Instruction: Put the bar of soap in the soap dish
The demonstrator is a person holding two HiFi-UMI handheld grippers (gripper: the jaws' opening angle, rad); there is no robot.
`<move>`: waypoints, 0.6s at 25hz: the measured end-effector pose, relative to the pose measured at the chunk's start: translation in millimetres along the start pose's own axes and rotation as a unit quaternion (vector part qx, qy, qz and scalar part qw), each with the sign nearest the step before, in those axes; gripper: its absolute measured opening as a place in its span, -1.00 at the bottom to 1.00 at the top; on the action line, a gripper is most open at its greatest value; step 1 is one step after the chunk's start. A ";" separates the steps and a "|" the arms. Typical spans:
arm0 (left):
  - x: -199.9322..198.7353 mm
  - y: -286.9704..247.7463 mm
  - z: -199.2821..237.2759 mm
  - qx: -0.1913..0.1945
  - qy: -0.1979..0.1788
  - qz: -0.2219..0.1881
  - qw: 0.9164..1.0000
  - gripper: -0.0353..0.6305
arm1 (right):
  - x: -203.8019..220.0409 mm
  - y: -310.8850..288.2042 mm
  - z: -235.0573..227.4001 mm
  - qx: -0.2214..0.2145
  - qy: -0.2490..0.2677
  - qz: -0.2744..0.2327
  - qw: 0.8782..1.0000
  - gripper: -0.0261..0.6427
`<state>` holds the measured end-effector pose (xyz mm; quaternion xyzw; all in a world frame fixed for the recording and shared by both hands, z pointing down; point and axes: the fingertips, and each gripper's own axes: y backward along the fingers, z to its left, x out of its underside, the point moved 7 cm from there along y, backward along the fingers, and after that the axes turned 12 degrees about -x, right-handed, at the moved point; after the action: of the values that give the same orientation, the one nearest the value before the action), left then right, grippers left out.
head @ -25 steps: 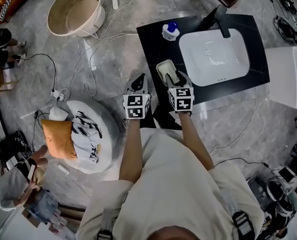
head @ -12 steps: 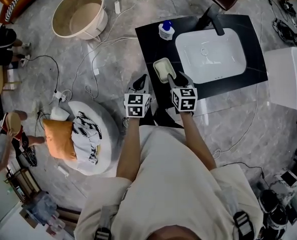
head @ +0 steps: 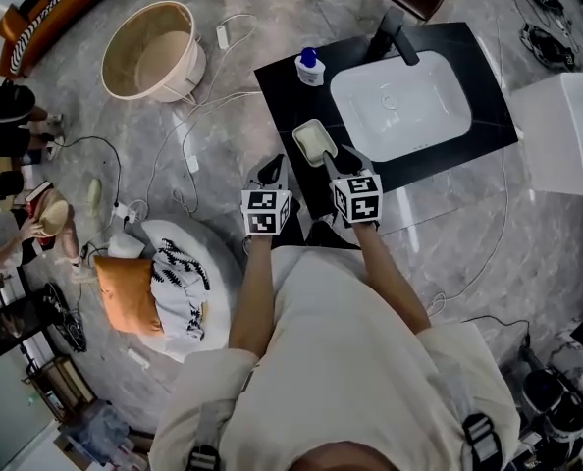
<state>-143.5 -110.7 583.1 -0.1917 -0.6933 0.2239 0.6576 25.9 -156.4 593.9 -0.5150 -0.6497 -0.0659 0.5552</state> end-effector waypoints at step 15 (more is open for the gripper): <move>-14.6 -13.4 -12.8 0.031 -0.022 -0.009 0.999 -0.88 | -0.4 0.6 -10.2 0.018 0.008 0.002 1.000 -0.86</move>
<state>-129.4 -129.2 579.0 -0.1606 -0.7020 0.2434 0.6498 33.0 -163.0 597.1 -0.5059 -0.6454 -0.0570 0.5695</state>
